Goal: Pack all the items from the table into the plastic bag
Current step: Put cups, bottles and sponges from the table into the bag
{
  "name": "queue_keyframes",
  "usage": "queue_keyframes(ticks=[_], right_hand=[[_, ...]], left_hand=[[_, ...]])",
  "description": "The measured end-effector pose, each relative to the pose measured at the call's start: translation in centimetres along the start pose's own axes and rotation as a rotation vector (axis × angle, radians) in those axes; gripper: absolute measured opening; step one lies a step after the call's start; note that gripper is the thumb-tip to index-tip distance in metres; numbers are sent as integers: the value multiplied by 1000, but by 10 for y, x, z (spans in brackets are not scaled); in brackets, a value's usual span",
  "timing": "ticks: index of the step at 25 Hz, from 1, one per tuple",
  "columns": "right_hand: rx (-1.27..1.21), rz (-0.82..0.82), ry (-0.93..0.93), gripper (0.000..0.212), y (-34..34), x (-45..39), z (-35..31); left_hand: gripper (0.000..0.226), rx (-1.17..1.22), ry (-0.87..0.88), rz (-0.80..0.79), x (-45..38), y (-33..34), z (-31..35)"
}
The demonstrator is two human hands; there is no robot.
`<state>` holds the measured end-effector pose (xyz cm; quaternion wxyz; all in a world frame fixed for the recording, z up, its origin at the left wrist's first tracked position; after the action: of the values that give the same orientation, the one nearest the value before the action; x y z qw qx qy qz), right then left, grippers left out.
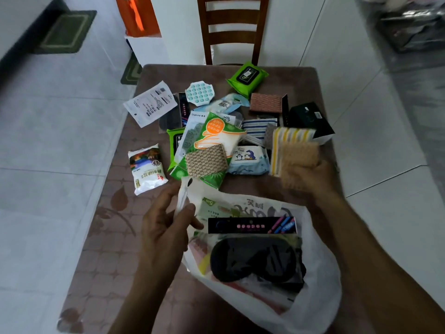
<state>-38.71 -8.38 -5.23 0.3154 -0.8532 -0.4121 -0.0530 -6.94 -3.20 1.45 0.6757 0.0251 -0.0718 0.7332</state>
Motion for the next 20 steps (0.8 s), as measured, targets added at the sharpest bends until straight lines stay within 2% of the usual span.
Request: queue_keyframes(ticks=[1, 2, 3, 4, 6, 7, 9, 11, 13, 14, 16, 17, 18, 20], right_hand=[[-21, 12, -130, 34, -20, 17, -21], [-29, -55, -224, 35, -34, 37, -40], [-31, -225, -280, 38, -38, 61, -57], [5, -461, -300, 45, -28, 81, -65], [288, -855, -313, 59, 9, 116, -64], [464, -946, -349, 63, 28, 126, -56], [693, -932, -458, 64, 58, 134, -43], [768, -738, -502, 53, 66, 128, -40], [648, -545, -560, 31, 62, 120, -49], [503, -462, -570, 20, 64, 110, -57], [279, -361, -605, 11, 84, 78, -73], [331, -347, -674, 20, 107, 59, -77], [500, -373, -765, 37, 137, 42, -78], [996, -475, -890, 66, 198, 16, -59]], left_hand=[[37, 18, 1, -11, -1, -2, -1], [41, 30, -2, -21, -2, -3, -1], [47, 45, -13, -28, -2, -4, -3], [51, 70, -27, -34, -4, -6, -4], [52, 123, -54, -40, -9, -16, -3], [51, 142, -63, -45, -11, -19, -3], [52, 143, -50, -64, -12, -24, -1], [51, 117, -34, -83, -11, -25, 0], [51, 117, -42, -89, -11, -24, -2], [51, 114, -49, -87, -12, -25, -4], [51, 112, -58, -73, -15, -26, -7], [51, 111, -58, -65, -16, -27, -9], [51, 114, -56, -59, -17, -26, -9], [47, 130, -56, -64, -18, -24, -8]])
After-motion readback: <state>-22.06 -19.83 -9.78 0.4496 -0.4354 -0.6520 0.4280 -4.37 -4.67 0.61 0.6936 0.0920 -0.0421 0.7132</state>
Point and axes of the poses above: each hand's wrist, its own x-axis away from the middle knuckle, its own y-axis out of the palm, z = x × y, the point moved 4 cm from there along -x, towards the middle knuckle, and after that the axes turned 3 degrees about z, right-handed, at the moved point
